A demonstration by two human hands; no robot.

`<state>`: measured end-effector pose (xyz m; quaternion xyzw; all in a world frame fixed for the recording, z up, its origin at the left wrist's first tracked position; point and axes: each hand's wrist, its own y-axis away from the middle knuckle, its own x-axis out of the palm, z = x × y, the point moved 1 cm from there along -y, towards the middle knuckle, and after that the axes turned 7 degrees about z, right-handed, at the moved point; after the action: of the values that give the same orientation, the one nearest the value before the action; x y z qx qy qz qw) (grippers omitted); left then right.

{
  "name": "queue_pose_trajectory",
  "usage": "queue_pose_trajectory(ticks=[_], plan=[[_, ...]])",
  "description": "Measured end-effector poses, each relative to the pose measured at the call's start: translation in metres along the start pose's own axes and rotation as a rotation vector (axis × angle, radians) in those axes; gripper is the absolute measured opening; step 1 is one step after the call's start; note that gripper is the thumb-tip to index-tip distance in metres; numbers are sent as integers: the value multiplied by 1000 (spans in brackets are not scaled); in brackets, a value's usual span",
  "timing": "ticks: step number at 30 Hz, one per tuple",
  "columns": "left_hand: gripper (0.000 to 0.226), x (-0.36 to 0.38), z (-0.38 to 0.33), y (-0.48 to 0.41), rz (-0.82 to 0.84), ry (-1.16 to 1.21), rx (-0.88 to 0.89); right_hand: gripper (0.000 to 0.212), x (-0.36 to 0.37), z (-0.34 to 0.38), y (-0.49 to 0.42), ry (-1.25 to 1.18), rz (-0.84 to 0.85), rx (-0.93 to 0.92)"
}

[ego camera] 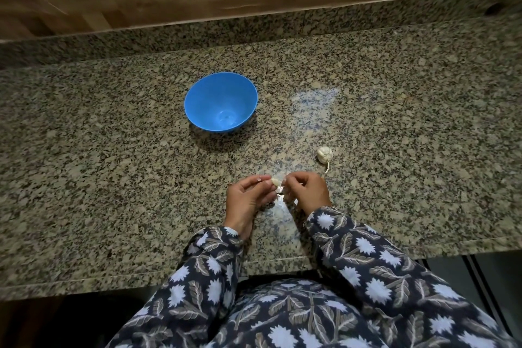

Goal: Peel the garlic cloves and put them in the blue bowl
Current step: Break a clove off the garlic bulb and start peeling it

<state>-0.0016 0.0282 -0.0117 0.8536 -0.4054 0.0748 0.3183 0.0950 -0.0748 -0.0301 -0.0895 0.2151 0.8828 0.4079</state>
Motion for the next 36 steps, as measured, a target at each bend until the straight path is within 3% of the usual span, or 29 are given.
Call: queue_pose_trajectory(ticks=[3,8,10,18,22,25,29,32,36], plan=[[17,-2,0,-2,-5,74,-8,28,0,-3,0,1,15,37],[15,0,0,-3,-33,60,14,6,-1,2,2,-194,72,-25],[15,0,0,-4,-32,51,23,8,1,4,2,-288,128,-18],[11,2,-5,-4,-35,-89,34,6,0,1,1,-214,119,-33],[10,2,-5,-4,-45,-63,62,16,1,10,7,-293,177,-6],[11,3,-4,-4,-54,-274,154,15,2,10,8,-318,154,31],[13,0,-5,-5,1,-911,440,14,1,10,8,-302,154,15],[13,0,-6,-6,32,-975,477,13,0,11,8,-359,158,5],[18,-4,-8,-10,-12,-876,392,14,-1,10,8,-512,162,37]])
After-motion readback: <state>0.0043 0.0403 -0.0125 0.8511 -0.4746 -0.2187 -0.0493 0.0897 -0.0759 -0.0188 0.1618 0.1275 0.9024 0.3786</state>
